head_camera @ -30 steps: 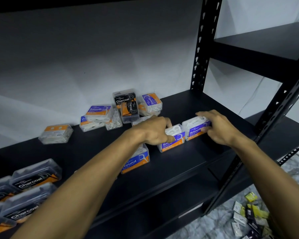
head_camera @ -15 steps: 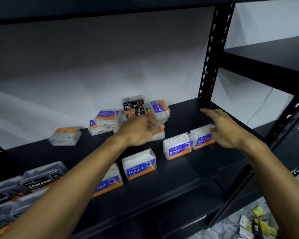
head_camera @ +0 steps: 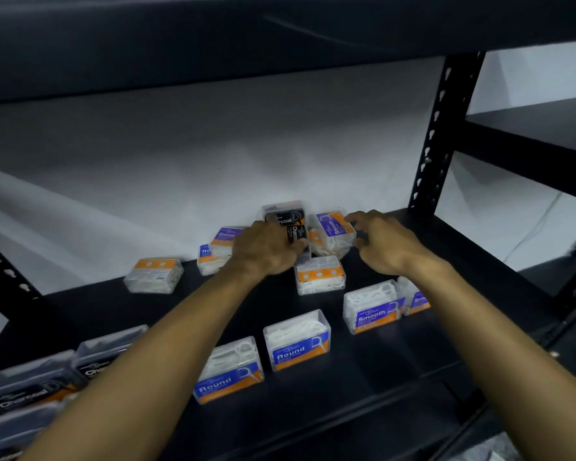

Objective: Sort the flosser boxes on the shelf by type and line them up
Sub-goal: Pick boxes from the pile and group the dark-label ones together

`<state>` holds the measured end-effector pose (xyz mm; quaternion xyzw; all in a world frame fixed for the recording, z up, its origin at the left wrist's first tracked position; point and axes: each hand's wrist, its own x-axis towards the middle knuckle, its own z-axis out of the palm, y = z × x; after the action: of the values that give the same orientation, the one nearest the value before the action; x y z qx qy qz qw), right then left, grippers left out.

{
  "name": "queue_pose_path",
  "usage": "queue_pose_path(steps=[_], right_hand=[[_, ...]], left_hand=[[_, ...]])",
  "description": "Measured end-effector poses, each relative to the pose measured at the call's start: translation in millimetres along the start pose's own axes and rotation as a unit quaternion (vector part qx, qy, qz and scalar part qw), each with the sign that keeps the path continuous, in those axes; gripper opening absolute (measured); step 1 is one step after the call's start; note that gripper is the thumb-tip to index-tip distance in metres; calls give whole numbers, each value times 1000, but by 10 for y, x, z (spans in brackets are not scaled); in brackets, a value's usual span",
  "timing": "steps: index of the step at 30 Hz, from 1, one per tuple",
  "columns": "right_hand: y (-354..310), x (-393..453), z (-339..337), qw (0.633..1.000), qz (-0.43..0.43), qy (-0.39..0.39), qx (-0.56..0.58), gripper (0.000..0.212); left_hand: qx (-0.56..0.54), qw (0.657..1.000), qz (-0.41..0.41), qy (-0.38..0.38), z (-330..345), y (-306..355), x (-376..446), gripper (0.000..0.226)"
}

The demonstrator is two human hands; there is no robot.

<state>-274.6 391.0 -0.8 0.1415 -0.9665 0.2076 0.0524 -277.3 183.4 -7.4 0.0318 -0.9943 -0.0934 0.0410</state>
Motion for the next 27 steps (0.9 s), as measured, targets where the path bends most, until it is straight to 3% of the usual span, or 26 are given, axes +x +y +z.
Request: queue_pose_path(steps=[2, 8, 12, 14, 16, 18, 19, 22, 27], right_hand=[[-32, 50, 15, 1000, 8, -5, -11, 47], [-76, 118, 84, 998, 30, -30, -38, 54], [-66, 168, 91, 998, 41, -24, -33, 50], [-61, 225, 95, 999, 46, -10, -27, 45], [-67, 314, 103, 998, 51, -4, -24, 45], [-84, 427, 97, 998, 49, -19, -20, 51], [-101, 491, 91, 998, 38, -39, -26, 55], [-155, 683, 80, 990, -9, -125, -61, 72], [-273, 851, 45, 965, -24, -226, -131, 86]], left_hand=[[6, 1000, -10, -9, 34, 90, 62, 79], [-61, 994, -78, -43, 153, 230, 197, 77], [-105, 989, -82, -60, 135, 210, 179, 97], [-172, 980, -64, -73, 88, 170, 137, 93], [-301, 948, -40, -91, 19, 111, 61, 71], [-438, 891, -27, -112, -89, 41, -54, 23], [-494, 859, -28, -131, -159, 5, -123, 14], [-600, 779, -50, -173, -297, -128, -272, 26], [-649, 741, -63, -161, -337, -350, -351, 28]])
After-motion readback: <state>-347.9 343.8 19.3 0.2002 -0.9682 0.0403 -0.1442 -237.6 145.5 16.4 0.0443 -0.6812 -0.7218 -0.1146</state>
